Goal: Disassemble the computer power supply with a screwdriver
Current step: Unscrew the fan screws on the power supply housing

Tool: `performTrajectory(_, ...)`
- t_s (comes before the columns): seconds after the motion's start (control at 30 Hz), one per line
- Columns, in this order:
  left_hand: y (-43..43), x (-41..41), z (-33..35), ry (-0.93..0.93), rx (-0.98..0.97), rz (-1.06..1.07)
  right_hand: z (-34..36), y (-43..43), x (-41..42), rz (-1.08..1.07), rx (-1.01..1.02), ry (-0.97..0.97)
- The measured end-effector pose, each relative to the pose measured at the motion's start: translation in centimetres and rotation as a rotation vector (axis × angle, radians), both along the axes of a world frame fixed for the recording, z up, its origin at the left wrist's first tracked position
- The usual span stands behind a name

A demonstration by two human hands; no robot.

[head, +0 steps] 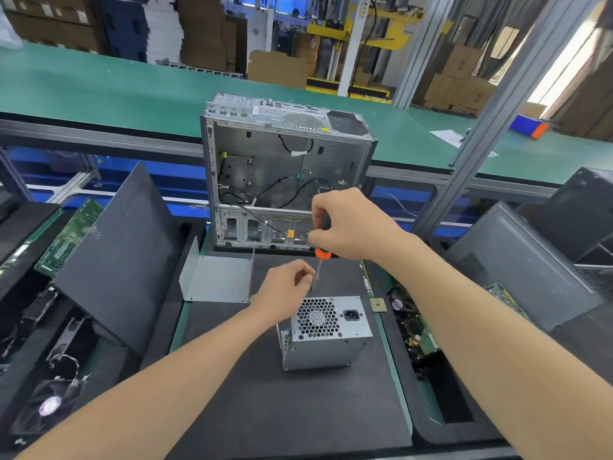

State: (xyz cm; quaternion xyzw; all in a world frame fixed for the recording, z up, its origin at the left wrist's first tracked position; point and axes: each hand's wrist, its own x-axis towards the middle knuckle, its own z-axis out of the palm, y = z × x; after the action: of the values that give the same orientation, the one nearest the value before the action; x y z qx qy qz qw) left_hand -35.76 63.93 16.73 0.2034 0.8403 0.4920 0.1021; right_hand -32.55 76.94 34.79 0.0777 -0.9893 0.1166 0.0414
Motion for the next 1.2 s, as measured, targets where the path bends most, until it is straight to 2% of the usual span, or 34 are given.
performTrajectory(0.17, 2.7, 0.3, 0.0, -0.088, -0.183, -0.150, -0.3, 2.2, 1.2, -0.032, -0.014, 0.006)
performTrajectory(0.4, 3.6, 0.2, -0.3, -0.083, -0.440, -0.200, -0.9, 4.0, 2.0, -0.060, -0.038, -0.002)
performTrajectory(0.6, 4.0, 0.2, -0.5, -0.105, -0.480, -0.172, -1.4, 4.4, 2.3, -0.056, -0.055, -0.026)
performTrajectory(0.83, 4.3, 0.3, -0.1, -0.217, -0.499, -0.127, -1.8, 4.7, 2.2, -0.051, -0.057, -0.020)
performTrajectory(1.2, 5.0, 0.0, 0.6, -0.311, -0.502, -0.147, -1.7, 4.9, 2.3, -0.048, -0.063, -0.020)
